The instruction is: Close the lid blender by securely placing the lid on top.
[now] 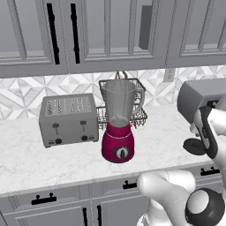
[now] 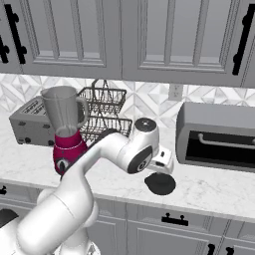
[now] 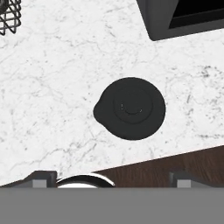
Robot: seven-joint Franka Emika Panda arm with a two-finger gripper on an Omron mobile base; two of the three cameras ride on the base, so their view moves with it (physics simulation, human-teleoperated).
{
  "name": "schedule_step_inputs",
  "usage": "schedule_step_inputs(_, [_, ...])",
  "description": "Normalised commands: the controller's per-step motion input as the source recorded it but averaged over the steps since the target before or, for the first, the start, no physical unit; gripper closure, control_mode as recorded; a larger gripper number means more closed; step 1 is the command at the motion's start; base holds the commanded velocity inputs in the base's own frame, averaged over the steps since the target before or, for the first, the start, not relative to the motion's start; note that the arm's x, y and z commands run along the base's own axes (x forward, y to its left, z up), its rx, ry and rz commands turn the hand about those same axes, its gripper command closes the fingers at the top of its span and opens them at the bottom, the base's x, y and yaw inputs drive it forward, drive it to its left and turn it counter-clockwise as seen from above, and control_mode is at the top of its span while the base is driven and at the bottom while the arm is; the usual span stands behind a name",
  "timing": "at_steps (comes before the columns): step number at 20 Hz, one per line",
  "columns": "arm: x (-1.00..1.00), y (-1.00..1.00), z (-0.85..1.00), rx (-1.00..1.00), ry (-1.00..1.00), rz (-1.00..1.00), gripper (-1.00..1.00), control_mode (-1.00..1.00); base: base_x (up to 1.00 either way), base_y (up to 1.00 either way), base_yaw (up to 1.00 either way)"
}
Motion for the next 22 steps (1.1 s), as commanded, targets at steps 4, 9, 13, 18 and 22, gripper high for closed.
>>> schedule_step_inputs(4, [0.0,-0.39,-0.35,0.0,0.0,0.0,-1.0,-1.0,0.0,0.0,0.0])
schedule_step_inputs(9, [0.01,-0.15,-0.36,0.0,0.0,0.0,-1.0,-1.0,0.0,0.0,0.0])
schedule_step_inputs(13, [0.07,-0.01,-0.2,0.0,0.0,0.0,-1.0,-1.0,0.0,0.0,0.0])
schedule_step_inputs(18, [0.18,0.0,-0.11,0.0,0.0,0.0,-1.0,-1.0,0.0,0.0,0.0])
schedule_step_inputs(22, [0.23,0.0,-0.11,0.0,0.0,0.0,-1.0,-1.0,0.0,0.0,0.0])
